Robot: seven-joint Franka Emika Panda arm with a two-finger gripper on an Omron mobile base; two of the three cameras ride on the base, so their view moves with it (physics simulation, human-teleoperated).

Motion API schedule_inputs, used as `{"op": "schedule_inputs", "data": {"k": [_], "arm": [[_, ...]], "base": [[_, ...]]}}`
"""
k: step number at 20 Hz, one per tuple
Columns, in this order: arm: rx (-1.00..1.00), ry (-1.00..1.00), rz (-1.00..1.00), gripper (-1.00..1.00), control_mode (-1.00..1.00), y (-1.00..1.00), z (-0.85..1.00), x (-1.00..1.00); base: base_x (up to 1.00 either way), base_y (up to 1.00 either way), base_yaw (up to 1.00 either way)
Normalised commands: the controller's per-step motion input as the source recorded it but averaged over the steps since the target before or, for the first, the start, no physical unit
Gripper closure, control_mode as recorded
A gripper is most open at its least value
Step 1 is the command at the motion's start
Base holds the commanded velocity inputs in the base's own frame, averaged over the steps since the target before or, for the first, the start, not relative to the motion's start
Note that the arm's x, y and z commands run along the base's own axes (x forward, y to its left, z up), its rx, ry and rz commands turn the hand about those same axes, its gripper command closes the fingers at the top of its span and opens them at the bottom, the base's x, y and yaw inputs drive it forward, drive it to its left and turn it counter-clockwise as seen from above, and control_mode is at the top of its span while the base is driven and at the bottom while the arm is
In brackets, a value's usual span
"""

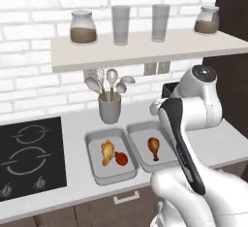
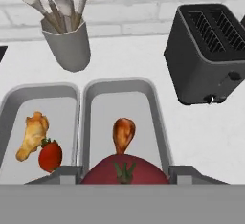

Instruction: Place one tomato and one chicken drumstick in each tupperware on the nearby counter, to pack two identical lunches.

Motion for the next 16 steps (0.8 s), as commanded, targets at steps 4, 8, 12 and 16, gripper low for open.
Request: {"op": "schedule_inputs", "data": {"k": [4,8,12,16], "arm": [[0.0,0.0,0.0,1.0,-1.0,0.03,-0.95,0.95],[0.0,0.01,0.0,1.0,-1.0,0.08,-0.73,0.61],[0.0,0.05,0.0,1.0,-1.0,0.17,-0.69,0.22],[0.0,0.0,0.0,1.0,-1.0,0.28,-0.48,0.32]], "base": [[0.0,0.0,0.0],[0.0,0.0,0.0],[0.0,0.0,0.0],[0.0,0.0,0.0]]}}
